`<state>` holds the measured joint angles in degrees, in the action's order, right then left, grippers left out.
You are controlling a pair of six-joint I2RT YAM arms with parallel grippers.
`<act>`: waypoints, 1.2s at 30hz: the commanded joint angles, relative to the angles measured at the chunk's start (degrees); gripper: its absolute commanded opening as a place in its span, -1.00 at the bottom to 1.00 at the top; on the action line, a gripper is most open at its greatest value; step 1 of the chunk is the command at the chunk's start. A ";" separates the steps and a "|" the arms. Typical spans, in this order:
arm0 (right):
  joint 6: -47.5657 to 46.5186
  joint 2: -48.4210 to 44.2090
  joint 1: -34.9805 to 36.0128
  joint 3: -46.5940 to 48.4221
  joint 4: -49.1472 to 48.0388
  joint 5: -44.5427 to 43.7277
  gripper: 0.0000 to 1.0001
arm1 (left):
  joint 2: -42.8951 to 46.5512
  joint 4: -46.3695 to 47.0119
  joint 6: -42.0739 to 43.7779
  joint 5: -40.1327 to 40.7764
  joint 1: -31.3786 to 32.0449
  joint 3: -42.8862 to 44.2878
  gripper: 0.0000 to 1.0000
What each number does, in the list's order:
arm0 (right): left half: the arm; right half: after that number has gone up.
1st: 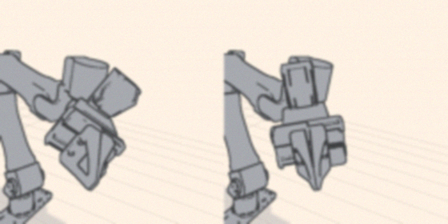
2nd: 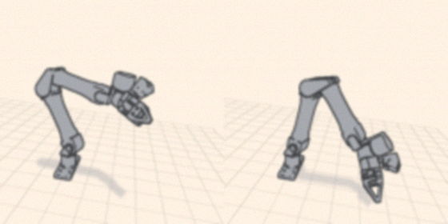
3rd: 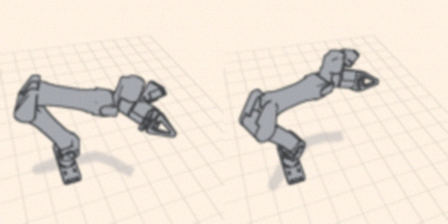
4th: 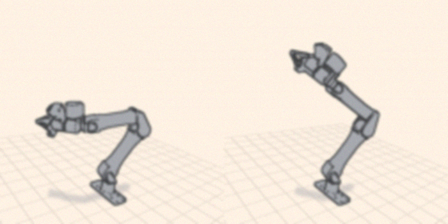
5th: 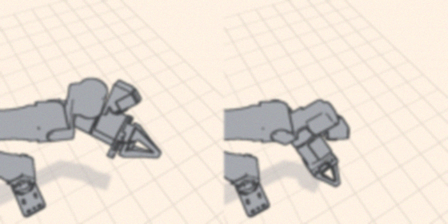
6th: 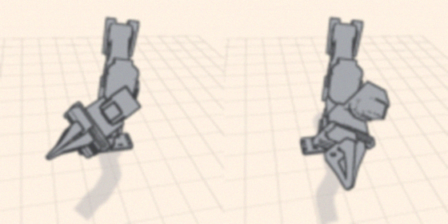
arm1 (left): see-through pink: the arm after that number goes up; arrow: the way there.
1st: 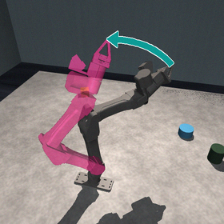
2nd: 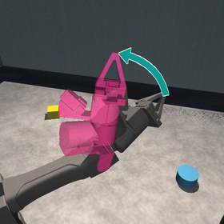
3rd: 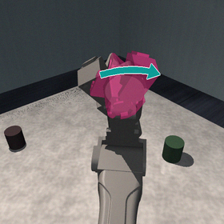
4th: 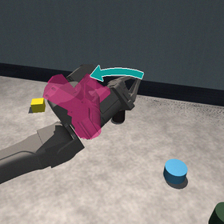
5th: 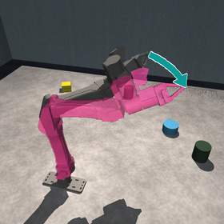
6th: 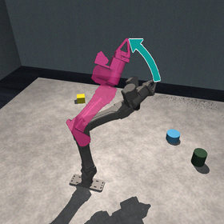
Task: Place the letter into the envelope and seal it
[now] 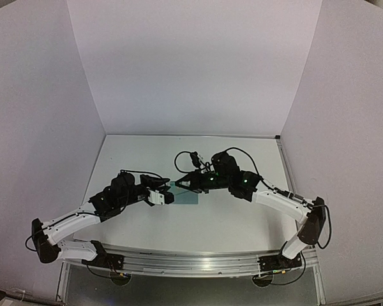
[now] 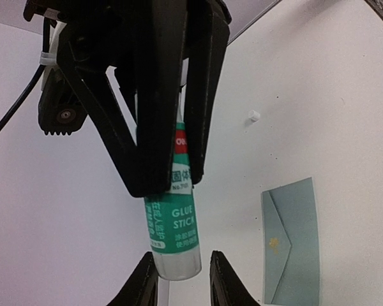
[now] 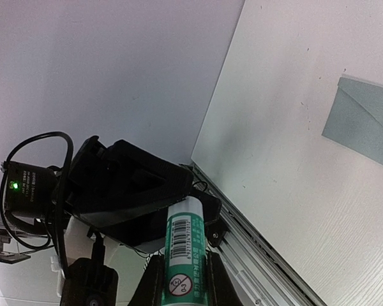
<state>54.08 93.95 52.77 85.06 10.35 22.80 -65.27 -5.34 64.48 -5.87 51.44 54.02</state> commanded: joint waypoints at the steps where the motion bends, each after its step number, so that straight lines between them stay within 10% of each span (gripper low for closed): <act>1: -0.07 -1.03 0.21 1.15 -1.39 -1.01 -1.00 | -0.17 -1.84 -4.37 -0.83 0.15 5.18 -0.51; 22: -2.10 1.73 0.18 3.46 -1.39 3.16 -1.00 | -1.39 -8.08 -3.57 -4.42 0.15 8.00 -1.00; 36: -42.70 -3.27 3.17 -1.75 -1.14 5.72 -1.00 | -11.31 -36.76 -25.72 -21.15 -2.24 27.62 -1.00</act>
<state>31.29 94.27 52.79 85.11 11.81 25.98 -72.69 -33.94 48.56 -14.67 49.91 73.22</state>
